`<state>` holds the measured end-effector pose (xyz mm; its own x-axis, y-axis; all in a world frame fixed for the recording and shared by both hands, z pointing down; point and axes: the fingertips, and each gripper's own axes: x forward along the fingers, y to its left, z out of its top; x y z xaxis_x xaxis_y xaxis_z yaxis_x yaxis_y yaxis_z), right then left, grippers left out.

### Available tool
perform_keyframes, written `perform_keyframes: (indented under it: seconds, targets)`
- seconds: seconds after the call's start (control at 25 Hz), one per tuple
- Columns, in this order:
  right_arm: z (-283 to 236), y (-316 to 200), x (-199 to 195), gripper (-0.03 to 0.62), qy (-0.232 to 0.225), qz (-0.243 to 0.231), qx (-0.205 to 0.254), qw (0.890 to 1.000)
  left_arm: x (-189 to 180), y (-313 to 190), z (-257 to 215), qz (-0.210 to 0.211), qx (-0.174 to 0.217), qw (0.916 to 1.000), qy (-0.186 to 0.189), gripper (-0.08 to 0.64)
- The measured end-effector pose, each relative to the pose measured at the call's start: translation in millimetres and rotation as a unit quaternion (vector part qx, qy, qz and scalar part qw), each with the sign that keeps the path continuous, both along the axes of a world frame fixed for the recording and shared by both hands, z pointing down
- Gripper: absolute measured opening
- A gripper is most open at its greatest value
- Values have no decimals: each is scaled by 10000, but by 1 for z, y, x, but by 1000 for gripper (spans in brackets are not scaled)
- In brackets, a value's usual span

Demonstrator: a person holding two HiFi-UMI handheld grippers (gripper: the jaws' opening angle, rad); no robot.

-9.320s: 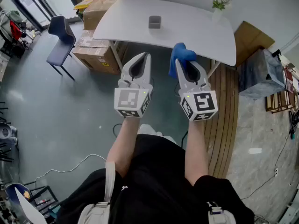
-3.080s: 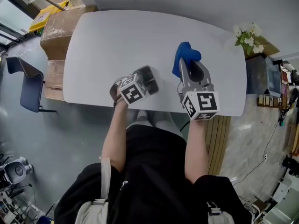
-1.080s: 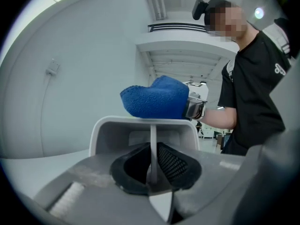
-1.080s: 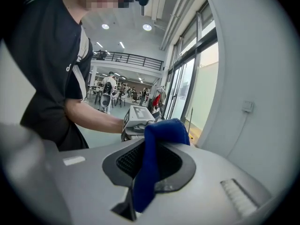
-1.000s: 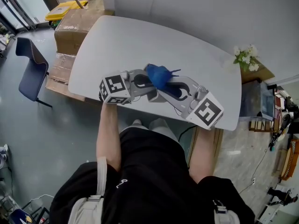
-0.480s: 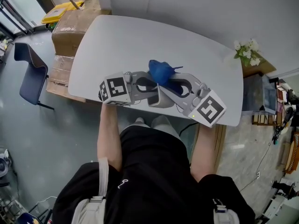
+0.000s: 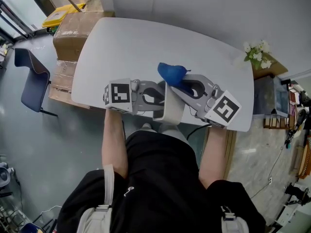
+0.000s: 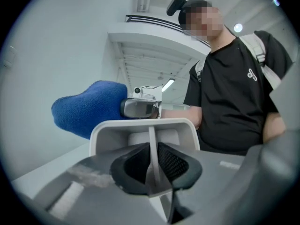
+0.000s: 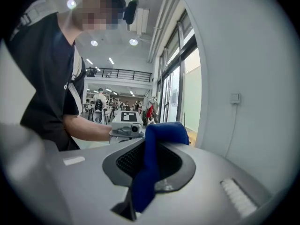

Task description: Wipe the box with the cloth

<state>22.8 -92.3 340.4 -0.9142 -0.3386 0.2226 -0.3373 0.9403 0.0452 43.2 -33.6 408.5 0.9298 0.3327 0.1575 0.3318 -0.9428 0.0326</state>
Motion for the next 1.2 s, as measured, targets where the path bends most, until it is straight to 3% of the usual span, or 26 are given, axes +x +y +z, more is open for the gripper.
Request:
perform_keyframes:
  seconds: [0.24, 0.48, 0.64, 0.96, 1.2]
  targets:
    - [-11, -6, 13, 57, -859, -258, -257, 9956, -1, 8, -6, 454, -59, 9989, 130, 52]
    - [-17, -14, 22, 56, -1342, -352, -439, 9894, -3, 10, -39, 609, -417, 9942, 787, 51]
    - [-19, -17, 28, 55, -1669, -361, -542, 9838, -10, 12, -50, 734, -445, 9904, 1083, 51]
    - [-10, -20, 33, 55, -1863, -353, -732, 9791, -23, 3, -78, 730, -522, 9765, 1959, 51]
    - [-4, -21, 37, 54, -1980, -308, -843, 9761, -32, -8, -100, 548, -591, 9580, 2751, 51]
